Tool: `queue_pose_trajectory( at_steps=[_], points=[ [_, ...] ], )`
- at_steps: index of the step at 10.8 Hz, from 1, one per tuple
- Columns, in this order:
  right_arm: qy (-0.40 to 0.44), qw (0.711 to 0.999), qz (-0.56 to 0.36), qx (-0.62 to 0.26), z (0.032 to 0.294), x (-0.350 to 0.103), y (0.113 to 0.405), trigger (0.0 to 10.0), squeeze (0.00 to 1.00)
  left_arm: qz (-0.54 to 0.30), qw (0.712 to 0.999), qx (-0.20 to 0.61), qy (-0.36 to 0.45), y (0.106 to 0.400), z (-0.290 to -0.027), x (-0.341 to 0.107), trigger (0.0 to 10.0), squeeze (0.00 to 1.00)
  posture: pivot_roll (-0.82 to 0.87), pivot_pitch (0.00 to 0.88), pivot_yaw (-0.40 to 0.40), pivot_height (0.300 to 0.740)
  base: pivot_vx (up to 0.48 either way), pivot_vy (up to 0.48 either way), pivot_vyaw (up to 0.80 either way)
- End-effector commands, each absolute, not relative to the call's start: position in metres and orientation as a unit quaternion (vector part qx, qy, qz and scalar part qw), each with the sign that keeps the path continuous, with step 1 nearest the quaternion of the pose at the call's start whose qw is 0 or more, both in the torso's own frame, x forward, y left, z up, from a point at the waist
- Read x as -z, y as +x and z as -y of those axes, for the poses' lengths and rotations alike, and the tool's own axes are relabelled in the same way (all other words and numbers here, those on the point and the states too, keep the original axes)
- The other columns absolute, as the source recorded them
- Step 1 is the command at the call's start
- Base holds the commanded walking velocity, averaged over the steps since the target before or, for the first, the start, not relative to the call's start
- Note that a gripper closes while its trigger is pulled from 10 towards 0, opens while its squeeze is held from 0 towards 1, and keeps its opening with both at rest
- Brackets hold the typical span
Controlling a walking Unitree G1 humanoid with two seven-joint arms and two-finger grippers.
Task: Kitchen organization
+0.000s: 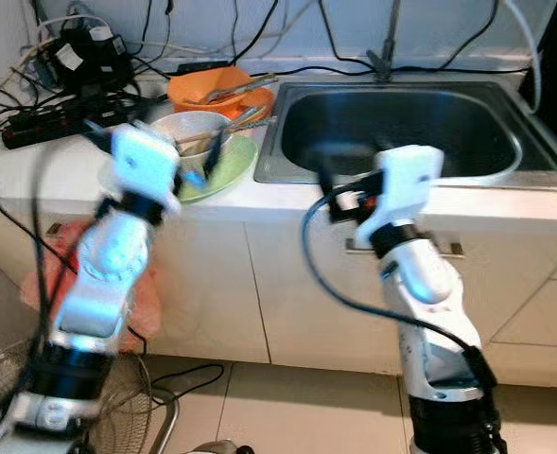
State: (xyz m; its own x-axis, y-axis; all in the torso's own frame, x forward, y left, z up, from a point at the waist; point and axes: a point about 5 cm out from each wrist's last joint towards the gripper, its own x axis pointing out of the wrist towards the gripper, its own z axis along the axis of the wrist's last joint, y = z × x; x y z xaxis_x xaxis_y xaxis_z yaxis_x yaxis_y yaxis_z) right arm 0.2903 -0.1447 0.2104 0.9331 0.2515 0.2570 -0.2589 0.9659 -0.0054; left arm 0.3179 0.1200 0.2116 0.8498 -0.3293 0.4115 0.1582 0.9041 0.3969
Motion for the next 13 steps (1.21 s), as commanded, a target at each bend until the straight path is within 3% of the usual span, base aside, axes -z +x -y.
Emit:
queue_pose_trajectory(
  at_steps=[1,4,7,13],
  points=[
    [0.010,0.983,0.138,-0.119,0.147,-0.214,0.294,10.0,0.00,0.228,0.948,0.135,0.176,0.319,-0.121,-0.206,10.0,0.00,0.06,0.010,0.073,0.740,0.000,0.000,0.00],
    [0.002,0.987,0.136,-0.089,0.154,-0.209,0.297,10.0,0.00,0.174,0.973,0.112,0.099,0.321,-0.131,-0.187,10.0,0.00,0.06,0.005,0.071,0.740,0.000,0.000,0.00],
    [-0.001,0.988,0.128,-0.086,0.156,-0.203,0.297,10.0,0.00,0.181,0.973,0.106,0.096,0.323,-0.134,-0.193,10.0,0.00,0.06,0.004,0.069,0.740,0.000,0.000,0.00],
    [-0.001,0.988,0.129,-0.083,0.156,-0.200,0.298,10.0,0.00,0.201,0.965,0.122,0.113,0.320,-0.126,-0.201,10.0,0.00,0.06,0.001,0.073,0.740,0.418,0.000,0.00]
  ],
)
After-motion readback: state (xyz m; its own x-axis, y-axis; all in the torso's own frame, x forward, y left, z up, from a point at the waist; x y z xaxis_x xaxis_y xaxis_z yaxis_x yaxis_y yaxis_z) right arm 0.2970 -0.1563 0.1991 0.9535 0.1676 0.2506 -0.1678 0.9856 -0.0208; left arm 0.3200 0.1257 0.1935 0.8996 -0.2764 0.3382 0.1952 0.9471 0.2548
